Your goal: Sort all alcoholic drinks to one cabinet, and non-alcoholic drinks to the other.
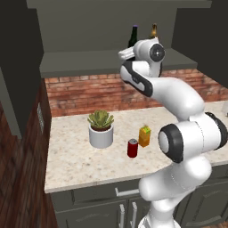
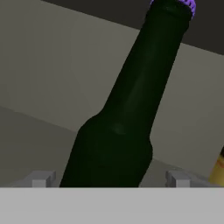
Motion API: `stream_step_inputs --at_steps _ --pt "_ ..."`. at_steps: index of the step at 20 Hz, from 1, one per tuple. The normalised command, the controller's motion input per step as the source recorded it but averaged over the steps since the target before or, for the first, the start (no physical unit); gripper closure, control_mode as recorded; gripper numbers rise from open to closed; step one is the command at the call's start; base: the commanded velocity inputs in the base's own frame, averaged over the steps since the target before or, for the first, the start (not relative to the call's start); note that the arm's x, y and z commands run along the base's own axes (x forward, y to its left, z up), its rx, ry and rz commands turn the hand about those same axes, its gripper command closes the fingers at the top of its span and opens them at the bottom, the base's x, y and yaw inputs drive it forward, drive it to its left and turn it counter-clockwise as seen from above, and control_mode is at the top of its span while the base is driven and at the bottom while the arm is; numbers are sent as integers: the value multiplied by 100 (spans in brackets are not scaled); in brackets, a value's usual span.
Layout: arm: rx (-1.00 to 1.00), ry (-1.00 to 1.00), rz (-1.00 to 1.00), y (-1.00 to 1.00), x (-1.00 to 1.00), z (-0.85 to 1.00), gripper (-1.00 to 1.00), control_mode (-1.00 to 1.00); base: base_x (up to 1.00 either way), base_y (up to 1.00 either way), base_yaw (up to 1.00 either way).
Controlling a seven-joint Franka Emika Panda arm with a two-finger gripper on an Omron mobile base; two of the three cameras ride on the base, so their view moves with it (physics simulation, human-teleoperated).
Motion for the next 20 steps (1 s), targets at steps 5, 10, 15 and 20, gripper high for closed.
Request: stream_step_inputs --at_steps 5,10,15,20 --pt "0 0 -7 0 -49 10 -100 -100 0 0 0" --pt "0 0 -9 0 -33 27 -100 -100 0 0 0" --pt "0 0 -7 0 -39 19 -100 -100 0 0 0" --pt "5 3 -5 5 -81 4 -100 -100 0 0 0"
